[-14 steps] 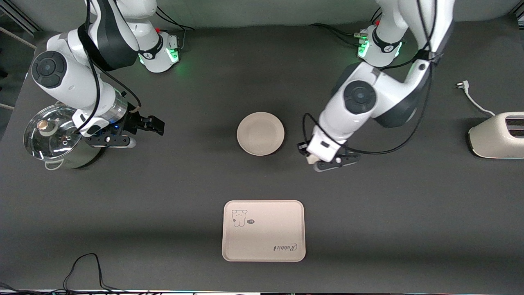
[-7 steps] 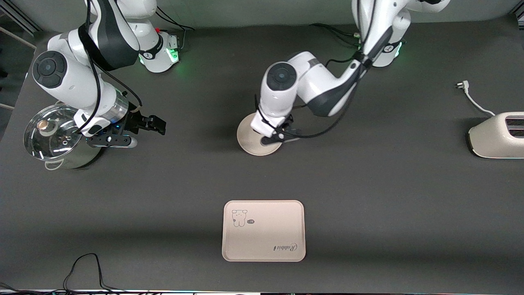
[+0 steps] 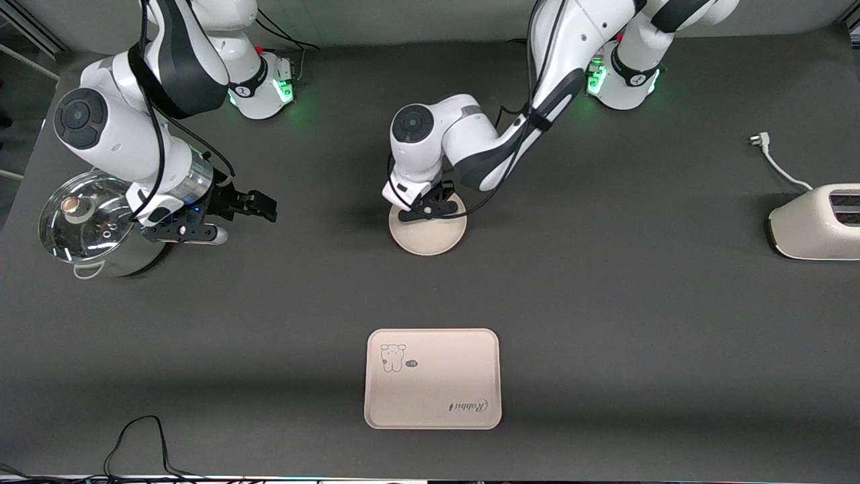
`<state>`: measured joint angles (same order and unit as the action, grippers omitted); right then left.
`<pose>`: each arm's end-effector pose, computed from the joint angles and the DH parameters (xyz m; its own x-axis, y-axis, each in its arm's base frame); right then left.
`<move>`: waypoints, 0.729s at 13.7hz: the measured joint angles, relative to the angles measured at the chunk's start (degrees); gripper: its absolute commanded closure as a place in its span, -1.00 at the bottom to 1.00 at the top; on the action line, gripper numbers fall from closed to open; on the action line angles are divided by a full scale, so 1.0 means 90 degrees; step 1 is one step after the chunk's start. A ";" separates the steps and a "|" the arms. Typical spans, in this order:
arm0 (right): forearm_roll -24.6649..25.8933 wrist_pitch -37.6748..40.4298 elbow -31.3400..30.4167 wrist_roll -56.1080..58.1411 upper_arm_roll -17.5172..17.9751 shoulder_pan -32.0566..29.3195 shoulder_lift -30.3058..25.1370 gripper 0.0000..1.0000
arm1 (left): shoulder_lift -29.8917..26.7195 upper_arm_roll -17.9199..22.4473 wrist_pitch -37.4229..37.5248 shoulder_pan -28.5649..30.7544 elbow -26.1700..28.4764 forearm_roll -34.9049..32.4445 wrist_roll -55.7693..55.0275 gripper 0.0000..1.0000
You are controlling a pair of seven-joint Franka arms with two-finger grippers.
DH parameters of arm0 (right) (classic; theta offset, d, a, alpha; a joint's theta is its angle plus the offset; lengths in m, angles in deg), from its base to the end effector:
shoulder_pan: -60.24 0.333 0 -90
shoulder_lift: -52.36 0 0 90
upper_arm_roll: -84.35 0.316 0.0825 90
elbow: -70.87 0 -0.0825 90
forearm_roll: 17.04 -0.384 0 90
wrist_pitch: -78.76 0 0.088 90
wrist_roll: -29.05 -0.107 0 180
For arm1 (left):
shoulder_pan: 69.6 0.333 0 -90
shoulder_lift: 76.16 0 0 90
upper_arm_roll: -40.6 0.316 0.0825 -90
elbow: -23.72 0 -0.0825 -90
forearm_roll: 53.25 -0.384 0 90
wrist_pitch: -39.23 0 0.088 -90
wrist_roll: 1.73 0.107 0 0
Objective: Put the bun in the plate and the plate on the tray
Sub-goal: 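Carry the bun with the left gripper over the white plate, then open the left gripper to drop the bun onto the plate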
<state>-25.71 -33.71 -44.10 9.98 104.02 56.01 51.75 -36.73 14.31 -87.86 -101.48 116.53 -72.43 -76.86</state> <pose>0.5253 0.1557 0.4571 0.9898 -0.1185 -0.0790 -0.1271 -0.9853 -0.1142 0.4064 -0.5562 0.2511 0.9834 0.1800 -0.0219 0.1800 -0.9837 0.0010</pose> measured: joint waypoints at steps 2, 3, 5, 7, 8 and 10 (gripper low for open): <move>-0.0011 -0.0136 -0.0095 0.0000 0.0001 0.0089 0.0005 -1.00 | 0.0250 0.0003 -0.0236 -0.0040 0.0011 -0.0241 -0.0136 0.28; -0.0012 -0.0286 -0.0197 0.0000 0.0006 0.0117 0.0007 -1.00 | 0.0343 0.0005 -0.0341 -0.0055 0.0024 -0.0343 -0.0227 0.28; -0.0014 -0.0573 -0.0393 0.0000 0.0009 0.0188 0.0014 -1.00 | 0.0432 0.0005 -0.0466 -0.0086 0.0078 -0.0503 -0.0385 -0.08; -0.0016 -0.0733 -0.0496 0.0000 0.0011 0.0299 0.0015 -1.00 | 0.0444 0.0005 -0.0474 -0.0101 0.0099 -0.0527 -0.0414 -1.00; -0.0016 -0.0749 -0.0513 0.0000 0.0011 0.0324 0.0014 -1.00 | 0.0444 0.0005 -0.0478 -0.0101 0.0099 -0.0528 -0.0429 -1.00; -0.0016 -0.0797 -0.0569 0.0000 0.0010 0.0332 0.0014 -1.00 | 0.0444 0.0006 -0.0484 -0.0101 0.0099 -0.0534 -0.0484 -1.00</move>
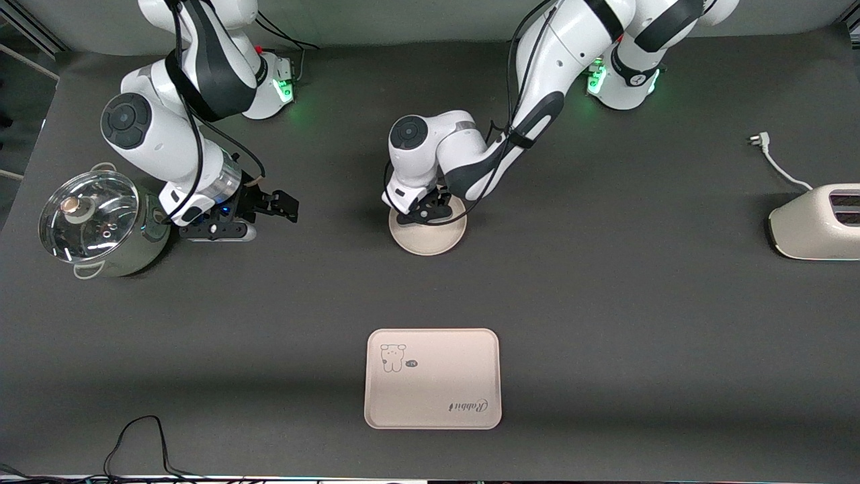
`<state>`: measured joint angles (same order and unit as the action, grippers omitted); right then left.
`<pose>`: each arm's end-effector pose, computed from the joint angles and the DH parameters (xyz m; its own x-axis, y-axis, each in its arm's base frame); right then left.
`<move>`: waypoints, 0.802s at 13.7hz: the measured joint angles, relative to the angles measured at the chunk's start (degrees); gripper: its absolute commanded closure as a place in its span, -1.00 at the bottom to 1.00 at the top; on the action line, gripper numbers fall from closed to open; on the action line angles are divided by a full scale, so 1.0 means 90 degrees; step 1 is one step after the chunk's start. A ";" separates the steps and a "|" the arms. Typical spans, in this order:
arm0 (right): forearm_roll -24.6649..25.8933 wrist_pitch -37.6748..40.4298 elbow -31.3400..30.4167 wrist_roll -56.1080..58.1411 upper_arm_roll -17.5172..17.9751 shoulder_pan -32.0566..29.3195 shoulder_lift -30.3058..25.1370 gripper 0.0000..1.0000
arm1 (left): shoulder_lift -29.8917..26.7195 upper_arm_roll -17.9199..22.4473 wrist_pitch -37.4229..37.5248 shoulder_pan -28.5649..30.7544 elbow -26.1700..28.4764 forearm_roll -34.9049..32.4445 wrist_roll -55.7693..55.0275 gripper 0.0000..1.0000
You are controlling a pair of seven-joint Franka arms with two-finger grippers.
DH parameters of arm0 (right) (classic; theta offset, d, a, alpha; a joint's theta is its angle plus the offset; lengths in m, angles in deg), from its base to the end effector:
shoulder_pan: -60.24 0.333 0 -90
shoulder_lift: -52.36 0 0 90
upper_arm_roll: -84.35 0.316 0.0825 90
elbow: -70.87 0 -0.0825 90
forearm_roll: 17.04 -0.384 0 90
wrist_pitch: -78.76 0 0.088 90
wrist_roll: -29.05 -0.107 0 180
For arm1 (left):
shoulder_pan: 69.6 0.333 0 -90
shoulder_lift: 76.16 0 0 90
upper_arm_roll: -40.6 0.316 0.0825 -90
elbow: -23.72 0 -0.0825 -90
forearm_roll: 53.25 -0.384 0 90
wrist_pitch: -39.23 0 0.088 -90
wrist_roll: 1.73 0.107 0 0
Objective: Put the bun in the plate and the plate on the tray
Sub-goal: 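Open the left gripper to drop the bun onto the plate, then raise the left gripper away while the right gripper reaches the plate rim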
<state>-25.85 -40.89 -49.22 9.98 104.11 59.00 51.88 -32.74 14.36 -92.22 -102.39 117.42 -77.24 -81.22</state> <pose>0.5123 0.1799 0.4250 0.9955 -0.0827 -0.0470 -0.0879 -0.9887 -0.1216 0.3928 -0.5624 0.2069 0.9830 0.1837 0.0008 0.1837 -0.9830 -0.0003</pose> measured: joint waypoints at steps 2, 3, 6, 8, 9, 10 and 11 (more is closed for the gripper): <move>0.0000 -0.0260 -0.0164 0.0000 0.0000 0.0051 0.0001 -1.00 | -0.0003 0.0004 -0.0003 0.0002 -0.0008 -0.0005 -0.0024 -1.00; -0.0002 -0.0444 -0.0285 0.0000 0.0001 0.0125 0.0001 -1.00 | -0.0011 0.0012 -0.0003 0.0013 -0.0027 -0.0008 -0.0026 -1.00; -0.0007 -0.1018 -0.0709 0.0000 0.0003 0.0411 0.0008 -1.00 | -0.0210 0.0068 0.0010 0.0240 -0.0127 -0.0009 -0.0025 -1.00; -0.0013 -0.1285 -0.0921 -0.0001 0.0006 0.0670 0.0024 -1.00 | -0.0516 0.0084 0.0145 0.0655 -0.0167 -0.0009 0.0087 -1.00; -0.0015 -0.1415 -0.1009 -0.0001 0.0007 0.0793 0.0041 -1.00 | -0.0686 0.0090 0.0244 0.0930 -0.0177 -0.0009 0.0255 -1.00; -0.0020 -0.1603 -0.1114 -0.0013 0.0006 0.0906 0.0074 -1.00 | -0.0852 0.0093 0.0338 0.1239 -0.0189 -0.0009 0.0528 -1.00; -0.0035 -0.1867 -0.1237 -0.0079 0.0006 0.1029 0.0133 -1.00 | -0.1008 0.0096 0.0455 0.1582 -0.0201 0.0022 0.0899 -1.00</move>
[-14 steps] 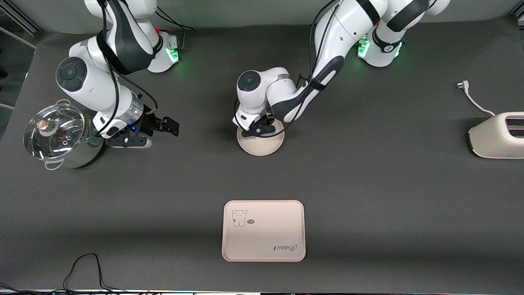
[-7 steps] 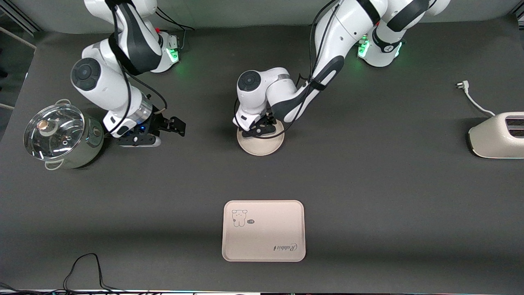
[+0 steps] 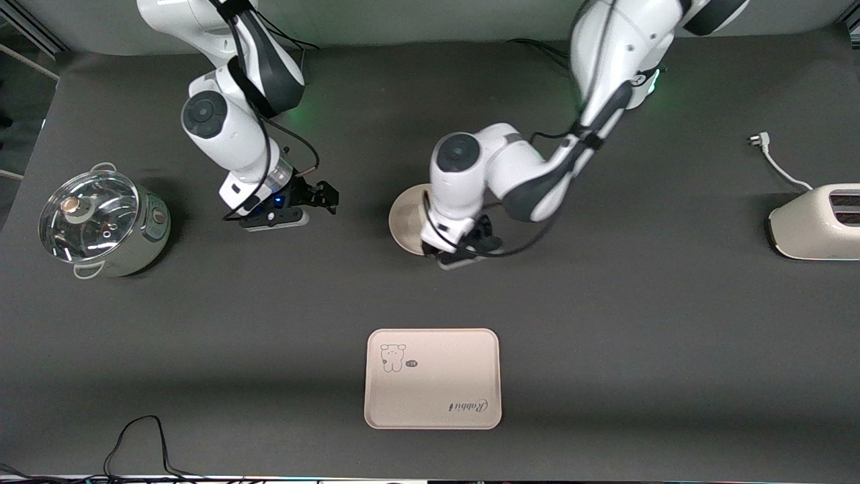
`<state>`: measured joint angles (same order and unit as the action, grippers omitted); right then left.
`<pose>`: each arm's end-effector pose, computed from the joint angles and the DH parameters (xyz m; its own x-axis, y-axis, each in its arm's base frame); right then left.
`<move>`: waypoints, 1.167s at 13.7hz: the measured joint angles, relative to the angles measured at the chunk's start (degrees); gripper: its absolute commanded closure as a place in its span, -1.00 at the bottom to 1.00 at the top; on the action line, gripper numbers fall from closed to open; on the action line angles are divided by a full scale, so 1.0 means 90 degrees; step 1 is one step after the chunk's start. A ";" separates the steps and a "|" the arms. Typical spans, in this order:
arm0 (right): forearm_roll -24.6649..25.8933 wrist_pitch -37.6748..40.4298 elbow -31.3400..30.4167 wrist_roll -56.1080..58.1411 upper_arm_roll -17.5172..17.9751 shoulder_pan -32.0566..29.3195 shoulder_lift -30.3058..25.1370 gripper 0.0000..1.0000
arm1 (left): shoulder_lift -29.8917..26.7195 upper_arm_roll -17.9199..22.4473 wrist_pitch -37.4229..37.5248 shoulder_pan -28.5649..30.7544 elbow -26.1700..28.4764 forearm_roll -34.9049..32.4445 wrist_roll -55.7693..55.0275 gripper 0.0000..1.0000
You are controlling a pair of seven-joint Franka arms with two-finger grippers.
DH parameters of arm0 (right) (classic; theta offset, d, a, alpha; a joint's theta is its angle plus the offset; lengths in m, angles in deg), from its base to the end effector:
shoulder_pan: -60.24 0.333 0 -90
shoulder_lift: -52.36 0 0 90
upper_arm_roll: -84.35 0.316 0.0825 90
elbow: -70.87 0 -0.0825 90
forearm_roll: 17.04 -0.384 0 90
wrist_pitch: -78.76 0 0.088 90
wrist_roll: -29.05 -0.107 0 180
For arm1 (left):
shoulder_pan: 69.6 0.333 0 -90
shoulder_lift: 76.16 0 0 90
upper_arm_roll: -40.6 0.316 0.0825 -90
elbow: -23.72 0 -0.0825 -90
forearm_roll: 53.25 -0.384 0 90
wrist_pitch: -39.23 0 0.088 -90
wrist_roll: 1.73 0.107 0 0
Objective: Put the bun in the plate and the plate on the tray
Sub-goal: 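Raise the left gripper away while the right gripper reaches the plate rim, then grasp the plate rim with the right gripper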
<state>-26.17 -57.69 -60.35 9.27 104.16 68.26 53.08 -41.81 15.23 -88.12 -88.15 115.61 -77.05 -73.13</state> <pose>0.4622 0.2457 0.3534 0.9993 0.0272 0.0264 0.0306 -0.9898 -0.1395 0.5406 -0.4417 0.3135 0.9413 0.3133 0.1254 0.3103 -0.9497 0.0434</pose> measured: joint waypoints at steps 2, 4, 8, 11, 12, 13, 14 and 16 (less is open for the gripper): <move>-0.0018 -0.0695 -0.0201 -0.0515 0.0001 0.0410 0.0280 -1.00 | -0.0276 0.0010 0.0270 0.0714 -0.0024 0.0375 0.1051 -1.00; -0.0019 -0.1425 -0.0270 -0.0984 0.0005 0.0886 0.0712 -1.00 | -0.0555 0.0066 0.0648 0.1352 -0.0035 0.0894 0.2111 -1.00; -0.0019 -0.2554 -0.0284 -0.1118 -0.0006 0.1379 0.1628 -1.00 | -0.1173 0.0283 0.1580 0.2471 -0.0047 0.1397 0.3744 -1.00; -0.0016 -0.2879 -0.0273 -0.1118 -0.0140 0.1699 0.2033 -0.90 | -0.1672 0.1120 0.2208 0.2619 -0.0043 0.1901 0.5038 -1.00; -0.0016 -0.2934 -0.0270 -0.1118 -0.0281 0.1890 0.2097 -0.90 | -0.1836 0.1455 0.2394 0.2616 -0.0023 0.2094 0.5439 -1.00; -0.0016 -0.2961 -0.0267 -0.1118 -0.0519 0.2171 0.2144 -0.90 | -0.1985 0.1753 0.2506 0.2606 0.0018 0.2201 0.5768 -1.00; -0.0016 -0.2978 -0.0267 -0.1118 -0.0865 0.2549 0.2186 -0.87 | -0.2141 0.2046 0.2580 0.2566 0.0108 0.2260 0.6011 -1.00; -0.0015 -0.3140 -0.0268 -0.1118 -0.1696 0.3424 0.2310 -0.67 | -0.2513 0.2688 0.2611 0.2239 0.0479 0.2314 0.6210 -1.00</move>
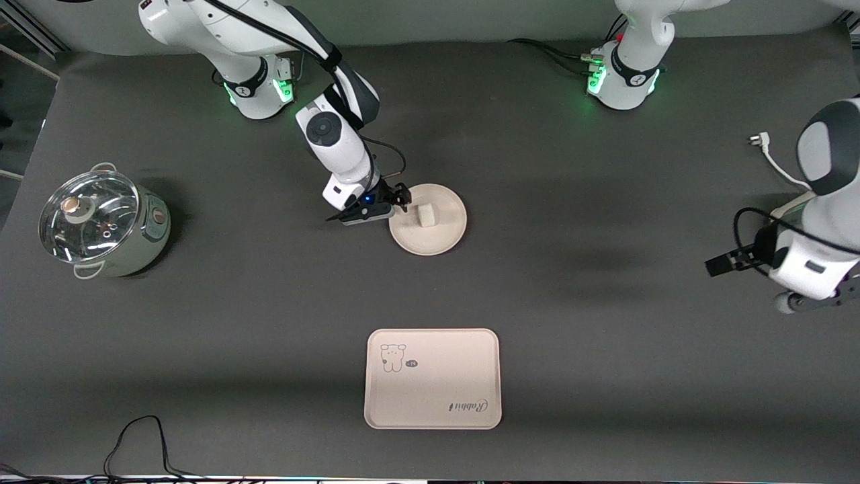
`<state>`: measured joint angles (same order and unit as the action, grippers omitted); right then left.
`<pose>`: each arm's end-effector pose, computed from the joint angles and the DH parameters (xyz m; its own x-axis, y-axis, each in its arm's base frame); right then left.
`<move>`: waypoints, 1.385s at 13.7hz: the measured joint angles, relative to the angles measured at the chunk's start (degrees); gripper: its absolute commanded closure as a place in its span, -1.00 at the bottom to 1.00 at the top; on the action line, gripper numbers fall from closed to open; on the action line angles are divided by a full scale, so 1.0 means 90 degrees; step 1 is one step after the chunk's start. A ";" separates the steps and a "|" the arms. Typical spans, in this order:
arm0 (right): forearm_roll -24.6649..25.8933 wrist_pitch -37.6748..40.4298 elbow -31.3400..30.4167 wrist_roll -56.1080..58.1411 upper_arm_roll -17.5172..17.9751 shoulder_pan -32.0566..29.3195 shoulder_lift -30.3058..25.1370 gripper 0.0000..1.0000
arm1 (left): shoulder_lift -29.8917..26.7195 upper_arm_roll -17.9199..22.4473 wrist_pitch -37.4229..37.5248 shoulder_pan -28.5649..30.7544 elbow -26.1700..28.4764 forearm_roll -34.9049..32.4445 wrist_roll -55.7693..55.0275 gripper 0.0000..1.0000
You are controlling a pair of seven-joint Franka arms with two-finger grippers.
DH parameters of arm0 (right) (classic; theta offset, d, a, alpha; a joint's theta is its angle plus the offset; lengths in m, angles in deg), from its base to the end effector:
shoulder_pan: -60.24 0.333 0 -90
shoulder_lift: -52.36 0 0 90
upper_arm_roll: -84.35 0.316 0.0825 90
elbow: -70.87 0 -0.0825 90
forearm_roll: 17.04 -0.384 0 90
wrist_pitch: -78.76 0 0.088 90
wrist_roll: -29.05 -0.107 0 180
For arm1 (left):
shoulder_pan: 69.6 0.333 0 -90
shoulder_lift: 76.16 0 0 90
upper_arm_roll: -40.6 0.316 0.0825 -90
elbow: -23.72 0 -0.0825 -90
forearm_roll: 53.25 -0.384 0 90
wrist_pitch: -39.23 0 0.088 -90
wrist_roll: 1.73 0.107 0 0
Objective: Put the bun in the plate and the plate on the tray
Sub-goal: 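Grasp the plate rim with the right gripper, then carry the plate with the right gripper onto the bunny tray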
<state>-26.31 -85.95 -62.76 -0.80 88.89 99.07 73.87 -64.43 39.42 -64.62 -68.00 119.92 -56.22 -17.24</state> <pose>0.3929 0.3602 0.1922 0.9938 0.0679 0.0885 0.0816 -0.9834 -0.1620 0.6159 0.0097 0.4730 0.9633 0.2623 -0.0567 0.2588 -0.9639 -0.0626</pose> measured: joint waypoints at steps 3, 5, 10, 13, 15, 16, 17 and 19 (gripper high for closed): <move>0.0000 -0.0236 0.0023 0.0000 -0.0621 0.0639 0.0232 0.35 | -0.0683 0.0523 0.0148 -0.0551 0.0684 0.0008 -0.0104 -1.00; 0.0000 -0.0246 0.0049 0.0000 -0.0659 0.0644 0.0257 0.89 | -0.1039 0.0520 0.0467 -0.0604 0.0847 0.0002 -0.0292 -1.00; -0.0008 -0.0246 0.0208 -0.0022 -0.0697 0.0643 0.0257 1.00 | -0.1303 0.0233 0.0656 -0.0143 0.0814 -0.0004 -0.0292 -1.00; -0.0011 0.0108 0.0574 -0.0229 -0.0725 0.0613 0.0237 1.00 | -0.1302 0.0007 0.0658 0.0234 0.0805 -0.0004 -0.0006 -1.00; -0.0011 0.0922 0.1113 -0.0361 -0.0760 0.0497 0.0191 1.00 | -0.1302 -0.0166 0.0658 0.0350 0.0791 -0.0004 0.0025 -1.00; -0.0011 0.1310 0.1407 -0.0376 -0.0773 0.0394 0.0149 1.00 | -0.1302 -0.0203 0.0661 0.0349 0.0785 -0.0004 0.0036 -1.00; -0.0011 0.1672 0.1722 -0.0376 -0.0783 0.0241 0.0103 1.00 | -0.1302 -0.0229 0.0667 0.0339 0.0774 -0.0004 0.0066 -1.00; -0.0011 0.2248 0.2446 -0.0317 -0.0792 -0.0171 0.0065 1.00 | -0.1304 -0.0245 0.0745 0.0304 0.0705 -0.0004 0.0129 -1.00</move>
<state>-26.41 -65.72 -40.75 -3.65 81.77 97.54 74.45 -76.16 37.22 -57.91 -65.26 126.26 -56.26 -16.08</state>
